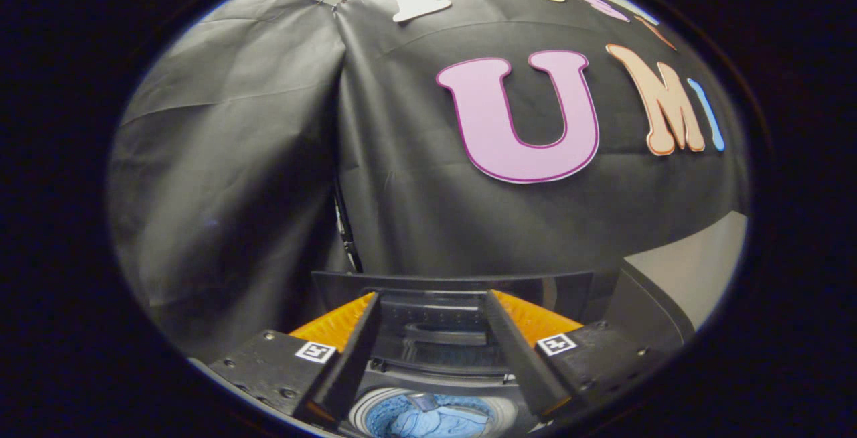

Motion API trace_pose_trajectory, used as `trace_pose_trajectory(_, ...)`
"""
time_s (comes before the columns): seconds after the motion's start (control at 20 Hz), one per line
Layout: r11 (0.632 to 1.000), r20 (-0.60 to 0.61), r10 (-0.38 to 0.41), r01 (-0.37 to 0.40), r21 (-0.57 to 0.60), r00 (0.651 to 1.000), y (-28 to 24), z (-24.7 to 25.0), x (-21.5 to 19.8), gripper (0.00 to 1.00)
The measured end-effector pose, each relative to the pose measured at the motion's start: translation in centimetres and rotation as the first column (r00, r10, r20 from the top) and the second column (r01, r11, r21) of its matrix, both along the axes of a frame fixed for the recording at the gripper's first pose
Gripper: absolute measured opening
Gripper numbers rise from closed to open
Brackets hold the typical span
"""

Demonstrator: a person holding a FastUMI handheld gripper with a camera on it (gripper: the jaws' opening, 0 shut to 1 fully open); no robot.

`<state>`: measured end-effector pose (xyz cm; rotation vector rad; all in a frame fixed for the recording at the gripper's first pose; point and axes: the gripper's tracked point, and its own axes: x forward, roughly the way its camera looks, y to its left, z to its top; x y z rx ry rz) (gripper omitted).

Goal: Put the clothes into the washing machine and then close the washing machine lid.

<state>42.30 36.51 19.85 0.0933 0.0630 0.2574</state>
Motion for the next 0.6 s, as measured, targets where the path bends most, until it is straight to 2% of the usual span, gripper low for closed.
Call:
trace_pose_trajectory(0.1, 1.0, 0.018, -0.019, 0.019, 0.021, 1.0, 0.0, 0.8, 1.7, 0.85)
trace_pose_trajectory(0.2, 0.997, 0.039, -0.075, 0.074, 0.011, 0.996, -0.9, 1.3, 3.7, 0.97)
trace_pose_trajectory(0.4, 0.987, 0.018, -0.151, 0.152, -0.046, 0.988, -2.7, 0.4, 7.8, 0.97)
trace_pose_trajectory(0.6, 0.98, -0.035, -0.194, 0.191, -0.062, 0.98, -3.6, -1.4, 9.3, 0.97)
